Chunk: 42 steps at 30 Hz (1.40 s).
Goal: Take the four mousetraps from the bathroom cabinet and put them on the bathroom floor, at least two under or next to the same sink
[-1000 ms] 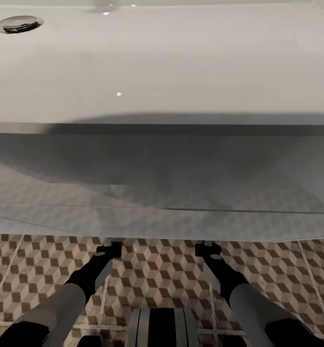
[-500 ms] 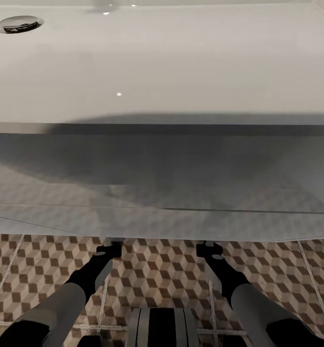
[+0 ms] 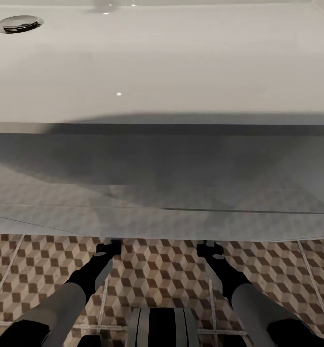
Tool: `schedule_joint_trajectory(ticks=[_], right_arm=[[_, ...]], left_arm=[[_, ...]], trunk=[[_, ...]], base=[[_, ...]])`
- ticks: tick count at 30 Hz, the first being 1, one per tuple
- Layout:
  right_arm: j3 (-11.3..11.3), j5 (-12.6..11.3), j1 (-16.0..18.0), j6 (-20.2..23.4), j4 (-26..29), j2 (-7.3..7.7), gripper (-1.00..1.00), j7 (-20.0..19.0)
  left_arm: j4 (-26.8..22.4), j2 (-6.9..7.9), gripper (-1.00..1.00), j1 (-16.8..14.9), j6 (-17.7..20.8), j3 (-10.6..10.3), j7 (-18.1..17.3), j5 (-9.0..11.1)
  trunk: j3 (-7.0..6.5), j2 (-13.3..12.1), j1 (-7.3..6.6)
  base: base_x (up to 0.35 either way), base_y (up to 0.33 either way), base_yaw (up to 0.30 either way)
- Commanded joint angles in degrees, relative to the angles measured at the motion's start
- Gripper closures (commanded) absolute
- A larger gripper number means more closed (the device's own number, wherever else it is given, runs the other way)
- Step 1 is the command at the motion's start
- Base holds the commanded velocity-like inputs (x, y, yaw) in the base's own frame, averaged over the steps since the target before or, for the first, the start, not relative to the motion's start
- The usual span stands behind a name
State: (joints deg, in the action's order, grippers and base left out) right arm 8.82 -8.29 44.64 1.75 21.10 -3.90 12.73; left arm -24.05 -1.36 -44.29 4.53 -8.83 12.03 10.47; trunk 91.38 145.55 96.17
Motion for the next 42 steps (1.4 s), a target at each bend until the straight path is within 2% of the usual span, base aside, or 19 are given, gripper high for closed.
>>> schedule_joint_trajectory(ticks=[1, 17, 23, 42], right_arm=[[0.5, -0.7, 0.0, 0.1, 0.1, 0.04, 1.0, 0.4], [0.5, -0.6, 0.0, 0.1, 0.1, 0.04, 1.0, 0.4], [0.5, -0.6, 0.0, 0.1, 0.1, 0.04, 1.0, 0.4], [0.5, -0.5, 0.0, 0.0, 0.2, 0.02, 1.0, 0.4]], left_arm=[[-0.1, 0.03, 1.0, 0.0, 0.2, -0.5, 0.5, 0.5], [-0.4, -0.7, 1.0, 0.1, -0.2, -0.4, 0.4, 0.4], [-0.4, -0.86, 1.0, 0.1, -0.3, -0.3, 0.4, 0.4], [-0.4, -1.11, 1.0, 0.1, -0.6, -0.5, 0.4, 0.4]], trunk=[[0.03, 0.0, -0.01], [0.03, 0.0, -0.01], [1.36, 0.1, 0.15], [1.36, 0.1, 0.15]], base=[[0.0, 0.0, 0.0], [0.0, 0.0, 0.0], [0.0, 0.0, 0.0], [0.0, 0.0, 0.0]])
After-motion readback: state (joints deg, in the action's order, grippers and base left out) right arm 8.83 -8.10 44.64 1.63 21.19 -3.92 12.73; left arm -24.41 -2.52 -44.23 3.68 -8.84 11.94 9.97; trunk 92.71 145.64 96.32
